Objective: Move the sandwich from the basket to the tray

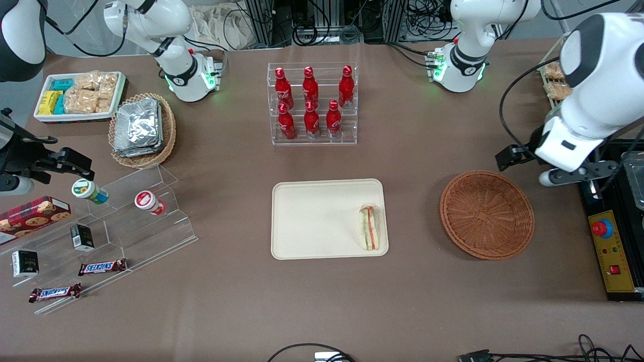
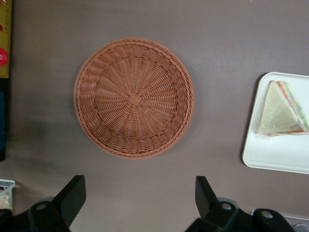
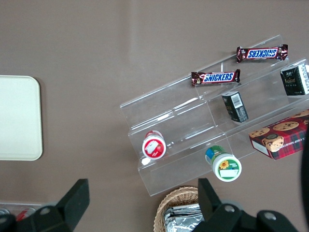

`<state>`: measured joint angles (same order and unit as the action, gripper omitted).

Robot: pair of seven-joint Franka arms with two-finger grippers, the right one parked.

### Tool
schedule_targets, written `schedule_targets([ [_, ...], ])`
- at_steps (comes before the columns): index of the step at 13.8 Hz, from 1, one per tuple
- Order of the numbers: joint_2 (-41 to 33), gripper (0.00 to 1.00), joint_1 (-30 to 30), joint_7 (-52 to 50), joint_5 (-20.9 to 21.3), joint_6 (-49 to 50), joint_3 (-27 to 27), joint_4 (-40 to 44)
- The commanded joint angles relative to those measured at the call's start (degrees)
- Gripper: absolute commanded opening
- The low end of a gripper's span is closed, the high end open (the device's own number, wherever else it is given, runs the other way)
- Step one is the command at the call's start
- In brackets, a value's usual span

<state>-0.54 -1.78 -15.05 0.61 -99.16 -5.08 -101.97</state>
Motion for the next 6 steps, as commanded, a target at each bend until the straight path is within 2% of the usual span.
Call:
schedule_targets([
  [1, 1.2, 1.0, 0.4, 1.6, -0.1, 2.4, -0.5, 3.2],
  [4, 2.7, 1.0, 0.4, 9.4, 0.6, 4.9, -0.5, 5.1],
  [6, 3.6, 1.0, 0.4, 10.1, 1.1, 6.8, -0.5, 6.8],
])
